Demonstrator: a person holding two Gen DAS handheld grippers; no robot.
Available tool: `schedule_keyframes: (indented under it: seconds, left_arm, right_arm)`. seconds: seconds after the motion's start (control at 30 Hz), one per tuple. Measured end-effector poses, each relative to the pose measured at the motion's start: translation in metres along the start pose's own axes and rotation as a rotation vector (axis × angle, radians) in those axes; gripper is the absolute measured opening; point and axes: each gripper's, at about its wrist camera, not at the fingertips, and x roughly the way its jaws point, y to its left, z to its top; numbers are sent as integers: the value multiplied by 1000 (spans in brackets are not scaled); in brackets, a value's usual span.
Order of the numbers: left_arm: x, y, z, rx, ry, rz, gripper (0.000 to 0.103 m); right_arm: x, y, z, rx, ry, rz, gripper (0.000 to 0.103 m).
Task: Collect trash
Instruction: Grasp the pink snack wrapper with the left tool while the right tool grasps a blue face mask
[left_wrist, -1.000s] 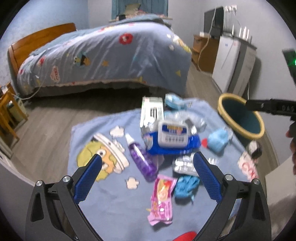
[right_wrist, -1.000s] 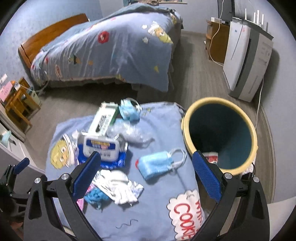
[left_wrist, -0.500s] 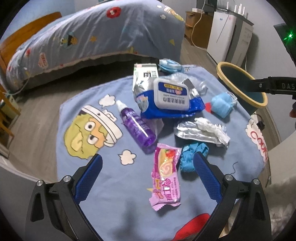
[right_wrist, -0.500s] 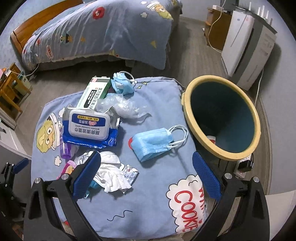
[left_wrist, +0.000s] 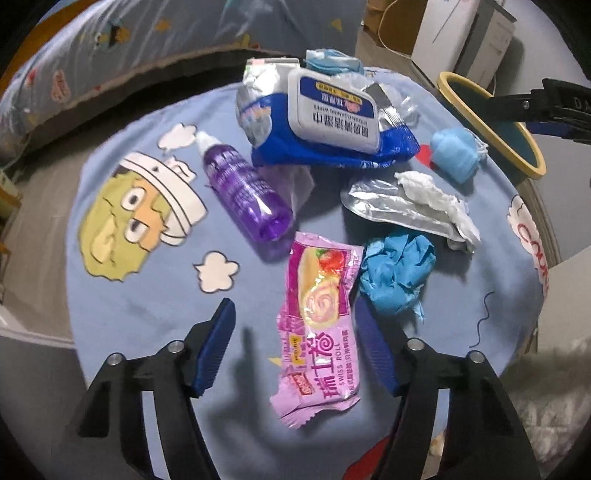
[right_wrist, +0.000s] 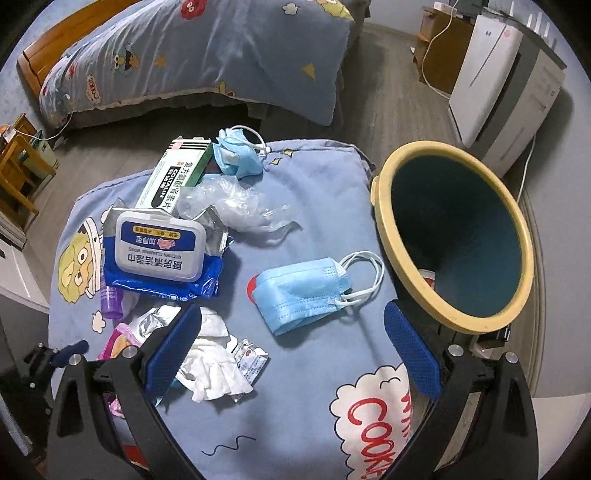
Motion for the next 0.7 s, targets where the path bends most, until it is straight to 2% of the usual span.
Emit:
schedule_keyframes:
  seconds: [0.1, 0.17, 0.2, 0.33, 0.43, 0.57, 0.63, 0.7]
  left_arm:
    - [5, -1, -1, 9, 29, -9, 63]
    - [10, -1, -2, 9, 52, -24, 50]
    - [12, -1, -2, 11, 67, -33, 41]
    - [9, -2, 1, 25, 62, -50, 29]
    - [1, -3, 5, 39, 21, -48, 26]
    - [-11, -5, 15, 55, -31, -31, 23]
    - [-19, -6, 18, 58, -66, -25, 23]
    - [-25, -5, 20, 61, -95, -25, 23]
  right_arm:
    - [9, -3, 1, -1, 17, -4, 97]
    - [15, -4, 1, -14, 25, -2, 97]
    - [18, -4, 1, -22, 28, -4, 97]
    - [30, 0, 0, -44, 53, 3, 93]
    - [41, 9, -3, -71, 91, 25, 83]
    - [52, 23, -7, -140, 123, 13, 64]
    - [57, 24, -8, -145, 143, 14, 59]
    - [60, 26, -8, -149, 150, 9, 49]
